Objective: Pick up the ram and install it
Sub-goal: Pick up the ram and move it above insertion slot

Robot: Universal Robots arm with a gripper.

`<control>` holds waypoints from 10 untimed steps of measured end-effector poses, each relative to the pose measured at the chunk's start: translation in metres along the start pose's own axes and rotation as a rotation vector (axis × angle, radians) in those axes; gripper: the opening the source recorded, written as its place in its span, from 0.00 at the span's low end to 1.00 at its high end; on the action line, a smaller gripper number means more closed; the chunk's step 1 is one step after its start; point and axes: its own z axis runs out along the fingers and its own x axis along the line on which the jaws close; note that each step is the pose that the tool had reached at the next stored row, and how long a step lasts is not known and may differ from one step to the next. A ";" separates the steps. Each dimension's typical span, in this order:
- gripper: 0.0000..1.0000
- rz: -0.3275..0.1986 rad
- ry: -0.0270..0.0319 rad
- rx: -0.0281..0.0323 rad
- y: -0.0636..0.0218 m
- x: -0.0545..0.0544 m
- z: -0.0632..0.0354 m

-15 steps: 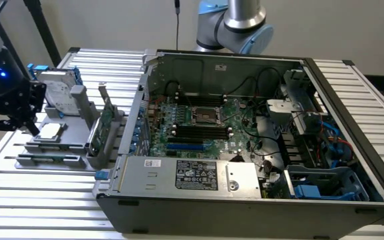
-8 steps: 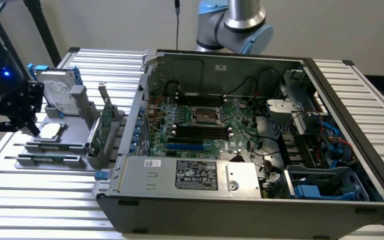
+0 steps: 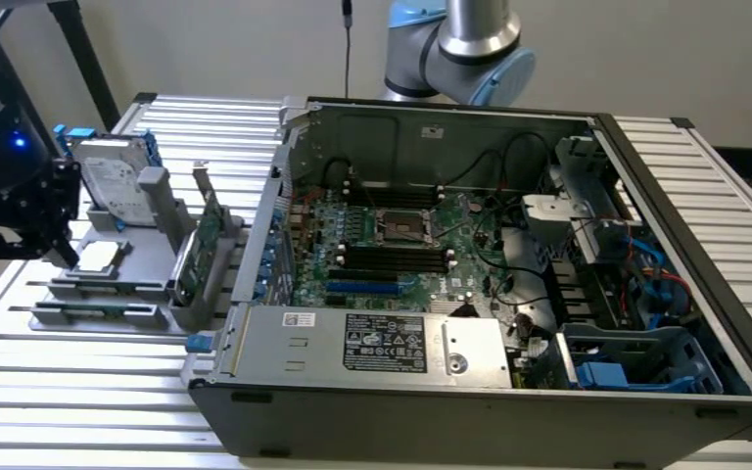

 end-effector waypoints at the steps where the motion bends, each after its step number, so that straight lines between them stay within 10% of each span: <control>1: 0.11 -0.018 0.0003 0.0001 0.0000 0.000 0.0002; 10: 0.11 -0.122 0.0017 0.0008 0.0001 0.000 0.0009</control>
